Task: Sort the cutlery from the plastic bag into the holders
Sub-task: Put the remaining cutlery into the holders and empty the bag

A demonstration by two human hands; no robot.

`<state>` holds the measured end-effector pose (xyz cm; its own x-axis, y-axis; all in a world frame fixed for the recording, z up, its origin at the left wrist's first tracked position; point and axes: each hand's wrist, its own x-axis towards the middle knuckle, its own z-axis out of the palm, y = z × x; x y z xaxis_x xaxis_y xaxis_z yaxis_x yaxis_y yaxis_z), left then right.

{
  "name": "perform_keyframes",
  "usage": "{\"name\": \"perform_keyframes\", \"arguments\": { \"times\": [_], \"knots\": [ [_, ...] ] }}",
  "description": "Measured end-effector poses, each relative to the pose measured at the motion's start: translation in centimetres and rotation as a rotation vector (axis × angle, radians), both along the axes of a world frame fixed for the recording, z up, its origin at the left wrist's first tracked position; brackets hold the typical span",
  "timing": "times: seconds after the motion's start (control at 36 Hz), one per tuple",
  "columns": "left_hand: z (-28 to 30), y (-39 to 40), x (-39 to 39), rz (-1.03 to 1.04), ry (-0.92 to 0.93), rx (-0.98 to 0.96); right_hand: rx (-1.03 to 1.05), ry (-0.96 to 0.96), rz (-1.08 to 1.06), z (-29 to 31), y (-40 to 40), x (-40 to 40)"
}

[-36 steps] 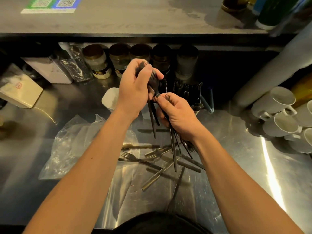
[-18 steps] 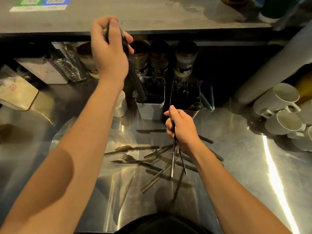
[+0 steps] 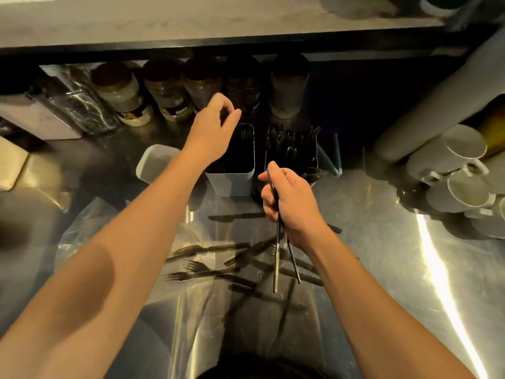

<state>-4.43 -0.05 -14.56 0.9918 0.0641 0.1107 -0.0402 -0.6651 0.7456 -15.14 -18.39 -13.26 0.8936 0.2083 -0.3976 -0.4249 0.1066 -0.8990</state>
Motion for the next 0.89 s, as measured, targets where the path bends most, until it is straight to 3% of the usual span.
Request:
{"name": "perform_keyframes", "arguments": {
  "times": [0.17, 0.31, 0.39, 0.56, 0.64, 0.69, 0.72, 0.78, 0.83, 0.89],
  "knots": [
    [-1.0, 0.9, -0.2, 0.013, -0.067, 0.153, -0.002, -0.001, 0.003, 0.3, 0.3, 0.4],
    [-1.4, 1.7, 0.5, 0.007, 0.043, 0.266, -0.016, -0.006, 0.002, 0.6, 0.6, 0.3],
    [-1.1, 1.6, 0.3, -0.010, -0.130, 0.303, 0.002, 0.000, -0.012, 1.0, 0.4, 0.1],
    [-2.3, 2.2, -0.5, -0.246, 0.099, 0.591, 0.043, 0.048, -0.052, 1.8, 0.5, 0.3],
    [-0.3, 1.5, -1.7, -0.165, -0.087, 0.514, 0.076, 0.099, -0.067, 2.2, 0.7, 0.4],
    [2.0, -0.4, -3.2, -0.019, -0.184, 0.294, 0.087, 0.114, -0.115, 2.5, 0.9, 0.5],
    [3.5, -1.7, -4.4, 0.019, -0.125, 0.133, 0.075, 0.112, -0.153, 2.4, 1.1, 0.6],
    [6.1, -4.0, -7.1, -0.024, 0.204, -0.117, 0.036, 0.109, -0.252, 2.3, 1.5, 0.8],
    [7.7, -5.2, -10.0, -0.182, 0.469, -0.080, -0.018, 0.112, -0.341, 2.2, 1.6, 1.0],
    [7.7, -5.6, -12.2, -0.321, 0.528, 0.023, -0.104, 0.105, -0.386, 2.2, 1.6, 1.0]
  ]
}}
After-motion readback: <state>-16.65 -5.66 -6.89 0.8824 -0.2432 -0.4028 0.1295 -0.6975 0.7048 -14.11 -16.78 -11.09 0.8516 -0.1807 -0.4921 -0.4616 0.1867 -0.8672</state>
